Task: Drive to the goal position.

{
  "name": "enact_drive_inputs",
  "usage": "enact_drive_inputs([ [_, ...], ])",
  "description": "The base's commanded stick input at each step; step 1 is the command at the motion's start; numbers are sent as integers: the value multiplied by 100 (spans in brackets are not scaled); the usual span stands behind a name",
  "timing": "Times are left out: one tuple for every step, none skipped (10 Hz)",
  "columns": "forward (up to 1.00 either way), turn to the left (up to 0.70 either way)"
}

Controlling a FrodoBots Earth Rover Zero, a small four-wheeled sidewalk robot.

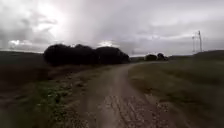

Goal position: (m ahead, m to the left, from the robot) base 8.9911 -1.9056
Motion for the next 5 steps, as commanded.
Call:
enact_drive_inputs([
  [100,0],
  [100,0],
  [100,0],
  [100,0],
  [100,0],
])
